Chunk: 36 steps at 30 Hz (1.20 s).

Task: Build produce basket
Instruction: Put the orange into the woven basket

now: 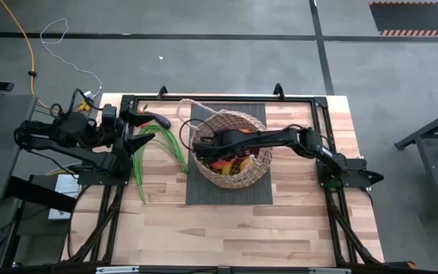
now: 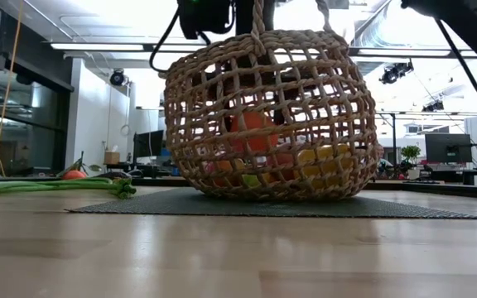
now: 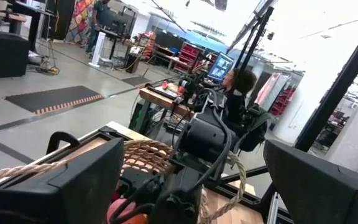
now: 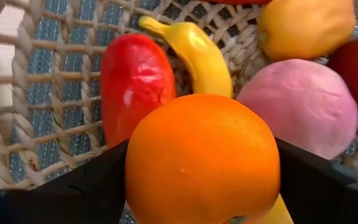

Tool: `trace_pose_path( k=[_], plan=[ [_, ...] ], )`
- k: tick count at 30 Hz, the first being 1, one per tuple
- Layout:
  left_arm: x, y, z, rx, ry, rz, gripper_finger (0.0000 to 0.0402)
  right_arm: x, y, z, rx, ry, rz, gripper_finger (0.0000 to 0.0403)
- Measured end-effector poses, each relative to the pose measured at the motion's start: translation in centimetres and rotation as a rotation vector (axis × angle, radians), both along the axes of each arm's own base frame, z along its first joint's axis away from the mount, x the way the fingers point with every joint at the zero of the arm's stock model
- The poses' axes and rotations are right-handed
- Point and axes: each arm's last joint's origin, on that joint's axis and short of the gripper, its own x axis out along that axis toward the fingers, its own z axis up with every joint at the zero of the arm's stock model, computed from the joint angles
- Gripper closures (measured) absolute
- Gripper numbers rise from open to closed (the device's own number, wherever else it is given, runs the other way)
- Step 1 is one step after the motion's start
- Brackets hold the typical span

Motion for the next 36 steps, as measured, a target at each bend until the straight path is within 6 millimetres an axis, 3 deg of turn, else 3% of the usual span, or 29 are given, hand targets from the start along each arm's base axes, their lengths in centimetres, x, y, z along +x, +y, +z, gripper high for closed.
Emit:
trace_pose_path(
  k=[19, 26, 36],
  plan=[
    [0.0, 0.0, 0.0, -0.001, 0.000, 0.000, 0.0028, 0.1, 0.3, -0.1, 0.017, 0.001, 0.025, 0.0077],
    [0.0, 0.0, 0.0, -0.017, -0.006, -0.001, 0.0028, 0.4, 0.4, -0.1, 0.080, 0.009, 0.171, 0.0077],
    [0.0, 0.0, 0.0, -0.017, -0.006, -0.001, 0.0028, 0.0, -1.0, -0.1, 0.033, 0.035, 0.106, 0.0010]
  ],
)
